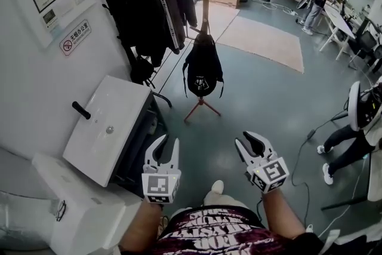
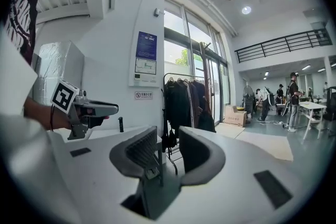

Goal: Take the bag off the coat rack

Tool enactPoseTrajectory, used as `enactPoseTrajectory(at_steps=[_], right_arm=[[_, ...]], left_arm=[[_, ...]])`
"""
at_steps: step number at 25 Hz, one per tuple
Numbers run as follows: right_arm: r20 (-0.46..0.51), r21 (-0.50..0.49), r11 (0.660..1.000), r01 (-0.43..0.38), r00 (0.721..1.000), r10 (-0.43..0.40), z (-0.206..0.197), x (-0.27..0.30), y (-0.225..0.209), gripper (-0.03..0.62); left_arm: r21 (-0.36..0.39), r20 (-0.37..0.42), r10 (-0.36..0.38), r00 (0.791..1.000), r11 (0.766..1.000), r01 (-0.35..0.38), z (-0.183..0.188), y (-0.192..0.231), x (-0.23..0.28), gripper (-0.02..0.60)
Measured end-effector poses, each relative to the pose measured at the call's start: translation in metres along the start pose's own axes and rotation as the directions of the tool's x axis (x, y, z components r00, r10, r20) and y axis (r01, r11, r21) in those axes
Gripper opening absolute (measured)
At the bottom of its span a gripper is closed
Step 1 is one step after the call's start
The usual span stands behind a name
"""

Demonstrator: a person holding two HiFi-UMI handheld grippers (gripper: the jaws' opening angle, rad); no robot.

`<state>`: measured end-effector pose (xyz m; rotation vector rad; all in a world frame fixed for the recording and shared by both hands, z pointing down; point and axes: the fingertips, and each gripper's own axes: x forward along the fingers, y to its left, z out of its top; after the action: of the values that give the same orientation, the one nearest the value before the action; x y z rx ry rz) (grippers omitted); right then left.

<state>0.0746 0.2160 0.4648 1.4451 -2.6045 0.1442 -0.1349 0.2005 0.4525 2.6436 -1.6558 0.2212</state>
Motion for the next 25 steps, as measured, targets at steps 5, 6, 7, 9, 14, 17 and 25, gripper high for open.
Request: enactPoseTrajectory(at_steps=[5, 6, 7, 9, 14, 17, 25], right_arm=[[-0.011, 0.001, 1.0, -0.007, 1.0, 0.007, 0.003, 0.024, -0.029, 0.152], [-0.013, -0.003, 1.0, -0.013, 1.0, 0.013, 0.005, 0.027, -0.034, 0.155], [-0.013, -0.008, 1.0, -0.02, 1.0, 0.02, 0.007, 0.031, -0.039, 0.156], [-0.01, -0.014, 0.999, -0.031, 0.999, 0.031, 0.011, 0.038, -0.05, 0.158], [0.0, -0.005, 0.999, -0.05, 0.999, 0.05, 0.01, 0.05, -0.081, 0.158], [0.001, -0.008, 0.997, -0.071, 0.998, 0.071, 0.01, 0.057, -0.094, 0.158], [0.008, 0.005, 0.994, -0.105, 0.994, 0.105, 0.005, 0.061, -0.135, 0.16]], left_arm=[[-0.008, -0.002, 0.012, 1.0, 1.0, -0.012, 0.004, 0.003, 0.034, 0.083], [-0.012, -0.007, 0.013, 1.0, 1.0, -0.013, 0.004, 0.002, 0.041, 0.083], [-0.017, -0.011, 0.015, 1.0, 1.0, -0.015, 0.005, 0.002, 0.047, 0.083], [-0.027, -0.014, 0.021, 1.0, 0.999, -0.022, 0.007, 0.002, 0.06, 0.083], [-0.023, -0.014, 0.046, 0.999, 0.999, -0.047, 0.012, -0.002, 0.087, 0.083], [-0.021, -0.013, 0.06, 0.998, 0.998, -0.06, 0.014, -0.008, 0.103, 0.083], [-0.001, -0.004, 0.097, 0.995, 0.995, -0.097, 0.024, -0.023, 0.133, 0.083]])
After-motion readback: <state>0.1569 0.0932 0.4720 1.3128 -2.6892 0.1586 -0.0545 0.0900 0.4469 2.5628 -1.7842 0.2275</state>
